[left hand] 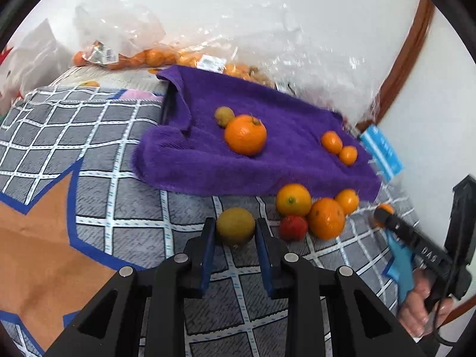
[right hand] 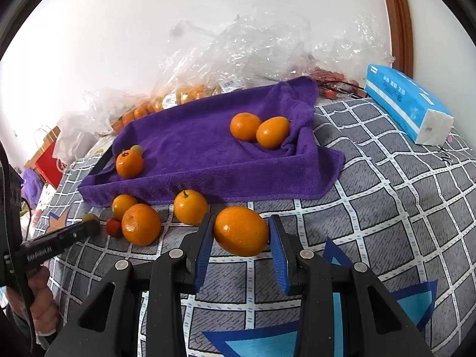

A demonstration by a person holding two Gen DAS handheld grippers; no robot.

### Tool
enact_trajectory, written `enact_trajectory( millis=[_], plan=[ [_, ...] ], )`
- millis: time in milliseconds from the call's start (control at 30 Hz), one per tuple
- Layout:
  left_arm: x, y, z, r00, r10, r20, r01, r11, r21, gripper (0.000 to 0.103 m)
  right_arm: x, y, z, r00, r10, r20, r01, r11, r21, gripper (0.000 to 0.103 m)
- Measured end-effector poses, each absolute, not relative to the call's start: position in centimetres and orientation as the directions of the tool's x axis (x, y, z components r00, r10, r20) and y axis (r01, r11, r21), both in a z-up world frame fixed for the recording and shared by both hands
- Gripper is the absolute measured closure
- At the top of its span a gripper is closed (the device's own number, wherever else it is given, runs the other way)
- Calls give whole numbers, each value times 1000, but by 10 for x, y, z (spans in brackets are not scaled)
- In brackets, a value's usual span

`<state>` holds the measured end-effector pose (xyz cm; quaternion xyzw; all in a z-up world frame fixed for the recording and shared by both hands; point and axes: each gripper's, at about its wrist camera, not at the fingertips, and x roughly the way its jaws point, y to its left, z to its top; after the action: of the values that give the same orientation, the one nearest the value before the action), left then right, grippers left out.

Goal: Organize fruits
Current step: 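Grasp the small yellow-green fruit with left tool while right tool grasps a round orange, then carry the yellow-green fruit with left tool while right tool carries the round orange onto the towel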

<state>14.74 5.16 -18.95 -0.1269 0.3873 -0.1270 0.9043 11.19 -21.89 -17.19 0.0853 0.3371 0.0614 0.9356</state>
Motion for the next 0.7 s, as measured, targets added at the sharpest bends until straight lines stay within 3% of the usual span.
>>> enact_trajectory(
  millis=[467, 700],
  plan=[
    [122, 39, -165, 784, -288, -550, 195, 955, -222, 78, 102, -216, -164, 794, 169, -584, -75, 981, 181, 66],
    [119, 40, -162, 801, -274, -531, 182, 958, -220, 78, 100, -213, -161, 802, 187, -567, -99, 978, 183, 66]
  ],
)
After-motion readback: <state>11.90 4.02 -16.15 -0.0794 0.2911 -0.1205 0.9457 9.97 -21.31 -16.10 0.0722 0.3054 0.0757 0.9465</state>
